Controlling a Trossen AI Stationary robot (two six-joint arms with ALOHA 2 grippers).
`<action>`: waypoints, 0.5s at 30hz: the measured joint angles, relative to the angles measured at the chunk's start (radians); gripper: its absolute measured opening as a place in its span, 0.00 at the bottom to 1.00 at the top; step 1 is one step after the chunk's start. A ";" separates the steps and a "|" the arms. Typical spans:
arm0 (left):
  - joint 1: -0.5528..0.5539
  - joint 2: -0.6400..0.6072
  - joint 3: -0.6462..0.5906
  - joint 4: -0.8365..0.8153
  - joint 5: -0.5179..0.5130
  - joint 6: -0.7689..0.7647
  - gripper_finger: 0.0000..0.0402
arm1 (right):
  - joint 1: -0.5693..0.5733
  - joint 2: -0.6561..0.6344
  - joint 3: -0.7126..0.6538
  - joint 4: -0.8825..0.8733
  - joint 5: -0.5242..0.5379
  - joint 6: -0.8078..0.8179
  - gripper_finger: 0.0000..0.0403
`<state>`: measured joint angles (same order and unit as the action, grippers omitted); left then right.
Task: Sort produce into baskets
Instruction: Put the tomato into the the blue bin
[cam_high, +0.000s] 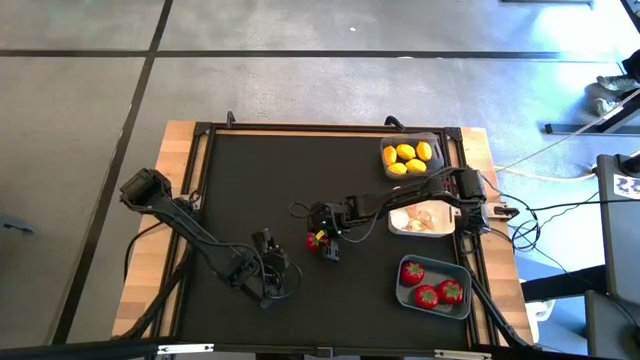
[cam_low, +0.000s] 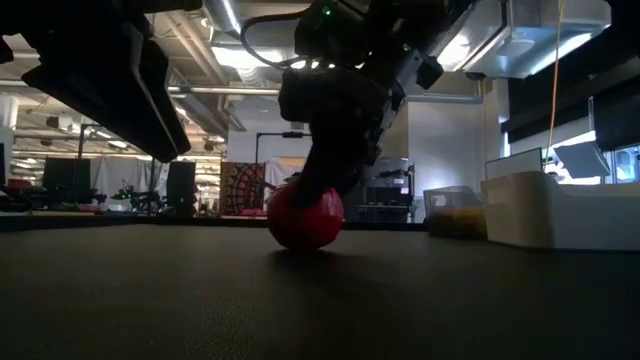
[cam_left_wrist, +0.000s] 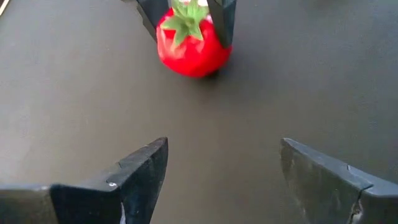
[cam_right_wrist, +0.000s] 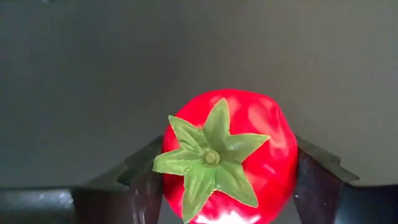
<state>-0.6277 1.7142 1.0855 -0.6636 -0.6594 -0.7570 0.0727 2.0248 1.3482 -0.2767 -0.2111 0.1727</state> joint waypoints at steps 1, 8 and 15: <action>0.000 0.000 0.000 0.000 0.000 0.000 0.75 | 0.000 -0.008 -0.001 -0.016 0.002 -0.006 0.64; 0.002 0.000 0.000 0.003 0.000 -0.010 0.75 | 0.017 -0.132 -0.001 -0.237 0.062 -0.040 0.64; 0.006 0.000 0.000 0.003 0.001 -0.027 0.75 | 0.094 -0.290 -0.002 -0.506 0.158 -0.008 0.65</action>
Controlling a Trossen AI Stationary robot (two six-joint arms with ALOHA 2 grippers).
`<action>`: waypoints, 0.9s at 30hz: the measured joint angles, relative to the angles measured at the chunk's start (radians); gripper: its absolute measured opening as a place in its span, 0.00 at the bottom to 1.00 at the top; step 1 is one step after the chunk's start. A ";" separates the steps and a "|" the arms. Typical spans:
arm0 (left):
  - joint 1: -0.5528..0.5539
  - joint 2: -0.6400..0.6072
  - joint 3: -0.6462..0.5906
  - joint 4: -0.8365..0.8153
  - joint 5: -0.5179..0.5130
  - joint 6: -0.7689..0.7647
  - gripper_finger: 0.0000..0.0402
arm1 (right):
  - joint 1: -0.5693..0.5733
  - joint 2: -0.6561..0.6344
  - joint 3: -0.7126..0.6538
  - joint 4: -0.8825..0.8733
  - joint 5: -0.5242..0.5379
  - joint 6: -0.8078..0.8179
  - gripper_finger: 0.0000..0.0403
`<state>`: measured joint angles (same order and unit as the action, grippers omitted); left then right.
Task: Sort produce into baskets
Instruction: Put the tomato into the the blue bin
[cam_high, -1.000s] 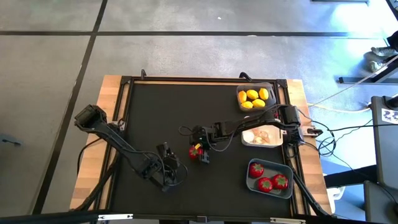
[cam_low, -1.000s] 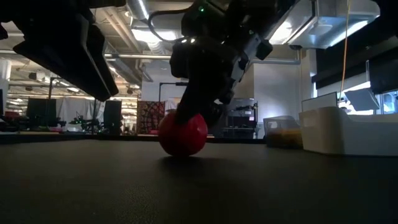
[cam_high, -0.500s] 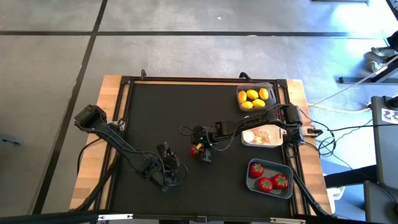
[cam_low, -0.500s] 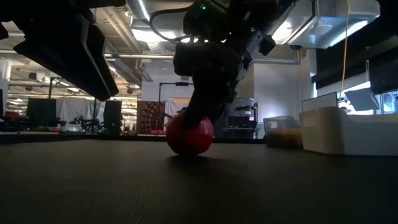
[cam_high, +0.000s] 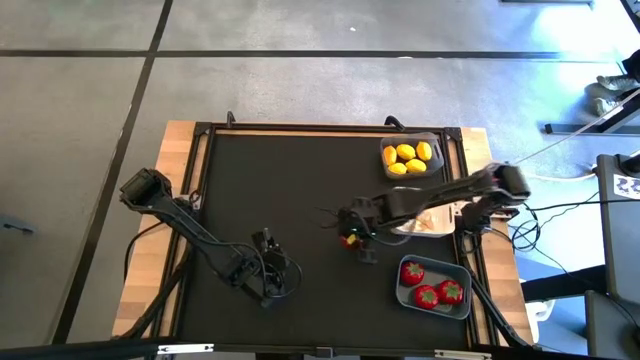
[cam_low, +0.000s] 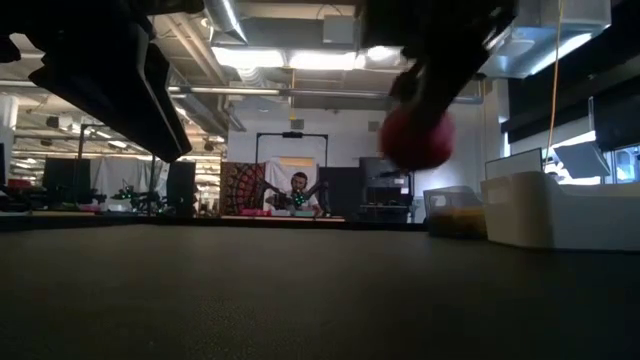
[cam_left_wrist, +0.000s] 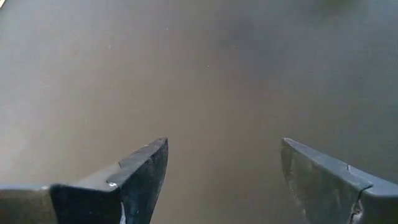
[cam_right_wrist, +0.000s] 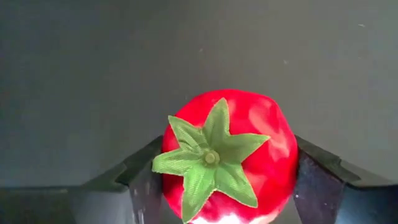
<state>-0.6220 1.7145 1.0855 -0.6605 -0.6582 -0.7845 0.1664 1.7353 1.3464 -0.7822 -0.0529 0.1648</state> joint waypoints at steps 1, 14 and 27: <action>0.000 0.000 0.000 0.000 0.000 0.001 0.75 | 0.015 -0.024 0.000 -0.028 0.014 0.018 0.65; 0.000 0.000 0.000 0.024 0.000 0.024 0.75 | 0.337 -0.359 0.000 -0.325 0.257 0.397 0.66; 0.001 0.000 0.000 0.026 0.000 0.023 0.75 | 0.707 -0.409 -0.025 -0.488 0.392 0.927 0.67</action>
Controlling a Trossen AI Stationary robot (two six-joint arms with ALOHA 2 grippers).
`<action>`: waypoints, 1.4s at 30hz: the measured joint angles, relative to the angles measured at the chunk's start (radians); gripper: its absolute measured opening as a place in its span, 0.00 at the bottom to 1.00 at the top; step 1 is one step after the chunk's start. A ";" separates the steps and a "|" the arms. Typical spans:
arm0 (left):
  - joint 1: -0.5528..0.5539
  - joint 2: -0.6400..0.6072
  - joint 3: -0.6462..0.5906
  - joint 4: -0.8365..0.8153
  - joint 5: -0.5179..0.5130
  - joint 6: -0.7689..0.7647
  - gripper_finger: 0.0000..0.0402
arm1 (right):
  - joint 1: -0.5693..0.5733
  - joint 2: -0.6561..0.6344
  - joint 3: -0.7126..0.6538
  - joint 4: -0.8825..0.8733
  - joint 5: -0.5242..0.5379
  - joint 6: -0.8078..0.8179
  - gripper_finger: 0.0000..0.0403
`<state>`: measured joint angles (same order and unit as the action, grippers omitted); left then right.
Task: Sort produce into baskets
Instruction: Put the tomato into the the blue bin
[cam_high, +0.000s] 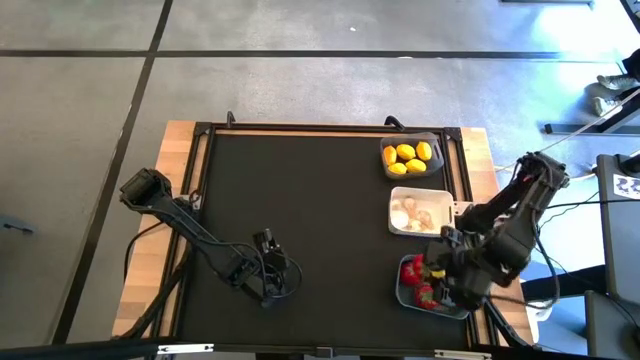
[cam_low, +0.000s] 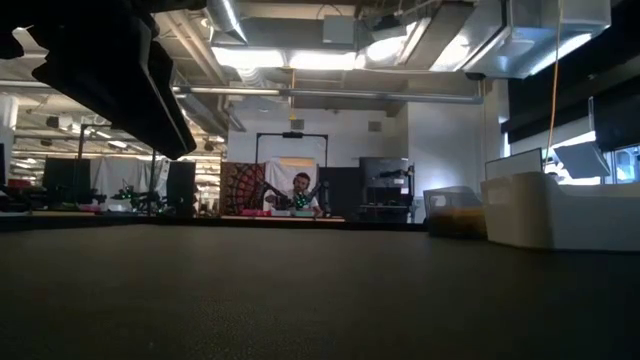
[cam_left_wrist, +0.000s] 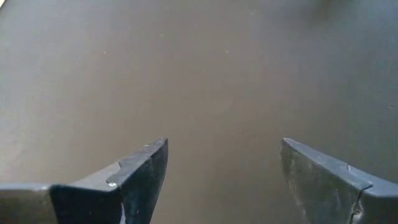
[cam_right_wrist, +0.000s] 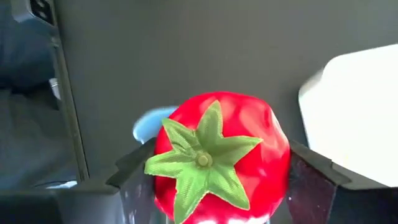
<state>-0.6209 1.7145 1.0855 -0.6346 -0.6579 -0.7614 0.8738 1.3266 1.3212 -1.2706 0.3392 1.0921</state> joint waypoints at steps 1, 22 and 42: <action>0.000 0.000 0.000 0.000 0.000 0.000 0.75 | 0.024 0.001 -0.015 0.000 -0.001 0.040 0.67; 0.016 0.000 0.000 0.000 0.000 -0.017 0.75 | 0.213 0.001 -0.486 0.275 -0.070 0.377 0.67; 0.036 0.000 0.000 0.001 0.000 -0.017 0.75 | 0.212 0.001 -0.503 0.282 -0.083 0.449 0.79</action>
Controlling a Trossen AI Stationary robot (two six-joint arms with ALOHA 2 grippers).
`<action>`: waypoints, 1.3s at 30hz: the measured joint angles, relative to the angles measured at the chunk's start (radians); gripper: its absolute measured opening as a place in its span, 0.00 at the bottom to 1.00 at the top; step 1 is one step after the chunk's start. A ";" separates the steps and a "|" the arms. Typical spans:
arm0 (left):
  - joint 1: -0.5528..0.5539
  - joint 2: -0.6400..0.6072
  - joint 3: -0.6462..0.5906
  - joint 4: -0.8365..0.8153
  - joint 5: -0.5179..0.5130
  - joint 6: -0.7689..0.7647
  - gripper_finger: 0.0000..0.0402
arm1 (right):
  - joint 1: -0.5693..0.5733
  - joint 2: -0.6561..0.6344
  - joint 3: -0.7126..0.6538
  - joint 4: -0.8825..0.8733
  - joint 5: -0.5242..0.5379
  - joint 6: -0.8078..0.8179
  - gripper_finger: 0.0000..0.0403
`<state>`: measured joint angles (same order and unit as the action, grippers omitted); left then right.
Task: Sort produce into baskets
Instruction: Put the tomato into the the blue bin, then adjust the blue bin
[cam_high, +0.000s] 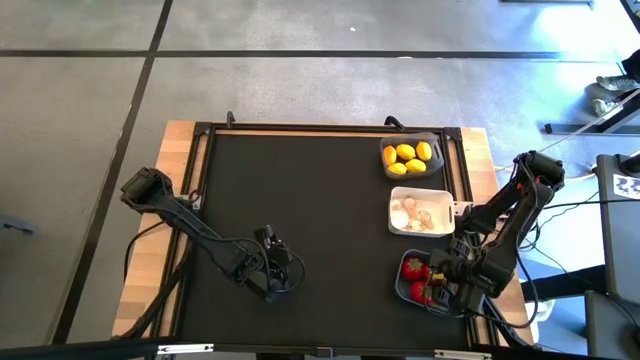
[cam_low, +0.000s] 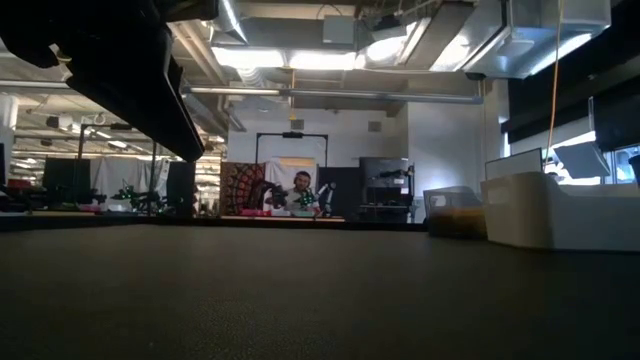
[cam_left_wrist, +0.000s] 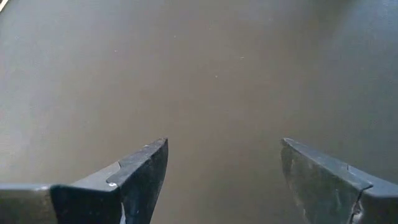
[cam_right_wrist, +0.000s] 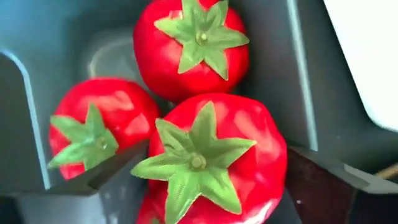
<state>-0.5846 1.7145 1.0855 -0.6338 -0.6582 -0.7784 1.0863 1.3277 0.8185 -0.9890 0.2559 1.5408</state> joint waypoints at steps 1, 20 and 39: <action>0.000 0.000 0.000 0.000 0.000 0.000 0.75 | 0.000 0.000 0.000 -0.006 -0.010 0.013 0.83; 0.001 0.000 0.000 0.000 0.000 -0.006 0.75 | -0.022 -0.074 0.137 -0.218 0.195 -0.007 0.93; 0.001 0.000 0.000 -0.001 0.000 -0.008 0.75 | -0.271 -0.032 0.135 -0.411 0.237 -0.128 0.93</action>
<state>-0.5835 1.7145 1.0855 -0.6346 -0.6582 -0.7861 0.8149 1.2961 0.9539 -1.3996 0.4934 1.4132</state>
